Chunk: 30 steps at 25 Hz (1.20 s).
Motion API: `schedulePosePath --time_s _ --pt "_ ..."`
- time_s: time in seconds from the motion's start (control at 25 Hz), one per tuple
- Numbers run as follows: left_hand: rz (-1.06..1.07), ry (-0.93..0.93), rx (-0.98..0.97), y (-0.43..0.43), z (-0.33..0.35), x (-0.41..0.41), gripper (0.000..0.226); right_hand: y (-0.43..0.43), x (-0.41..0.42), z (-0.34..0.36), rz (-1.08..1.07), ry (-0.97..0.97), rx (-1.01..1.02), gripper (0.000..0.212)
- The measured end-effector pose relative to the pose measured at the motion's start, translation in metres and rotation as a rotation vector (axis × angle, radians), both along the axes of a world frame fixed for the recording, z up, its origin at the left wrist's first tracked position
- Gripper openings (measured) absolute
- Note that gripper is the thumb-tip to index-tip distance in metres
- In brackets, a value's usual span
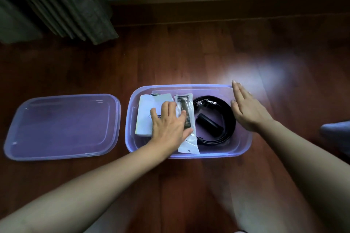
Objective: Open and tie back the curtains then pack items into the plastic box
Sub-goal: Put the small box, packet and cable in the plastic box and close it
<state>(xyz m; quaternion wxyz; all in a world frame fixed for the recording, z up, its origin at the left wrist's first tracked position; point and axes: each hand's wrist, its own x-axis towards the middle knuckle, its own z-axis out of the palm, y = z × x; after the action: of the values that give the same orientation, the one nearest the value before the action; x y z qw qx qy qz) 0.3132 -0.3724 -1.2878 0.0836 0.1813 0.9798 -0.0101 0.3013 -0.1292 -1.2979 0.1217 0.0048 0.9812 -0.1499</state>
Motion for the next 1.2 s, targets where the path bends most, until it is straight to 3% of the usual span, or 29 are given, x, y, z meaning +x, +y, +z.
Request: schedulePosePath --time_s 0.16,0.36,0.6,0.8,0.96,1.2 --pt "0.001 -0.223 0.124 -0.006 -0.008 0.001 0.072 -0.001 0.000 0.002 -0.006 0.008 -0.011 0.070" --pt "0.141 -0.259 0.257 0.003 -0.011 -0.009 0.080 -0.001 0.001 0.003 -0.010 0.005 -0.010 0.070" --pt "0.119 -0.255 0.249 0.000 -0.013 -0.008 0.084 0.000 0.000 0.004 -0.018 -0.012 -0.004 0.061" --pt "0.101 -0.265 0.387 -0.020 0.008 -0.007 0.087 -0.010 -0.005 0.021 -0.068 0.052 -0.058 0.071" --pt "0.076 -0.127 0.625 -0.078 0.029 -0.024 0.071 -0.060 -0.041 0.065 -0.098 0.236 -0.240 0.058" --pt "0.322 0.014 0.502 -0.214 0.029 -0.061 0.060 -0.218 -0.078 0.086 0.227 0.244 -0.271 0.061"
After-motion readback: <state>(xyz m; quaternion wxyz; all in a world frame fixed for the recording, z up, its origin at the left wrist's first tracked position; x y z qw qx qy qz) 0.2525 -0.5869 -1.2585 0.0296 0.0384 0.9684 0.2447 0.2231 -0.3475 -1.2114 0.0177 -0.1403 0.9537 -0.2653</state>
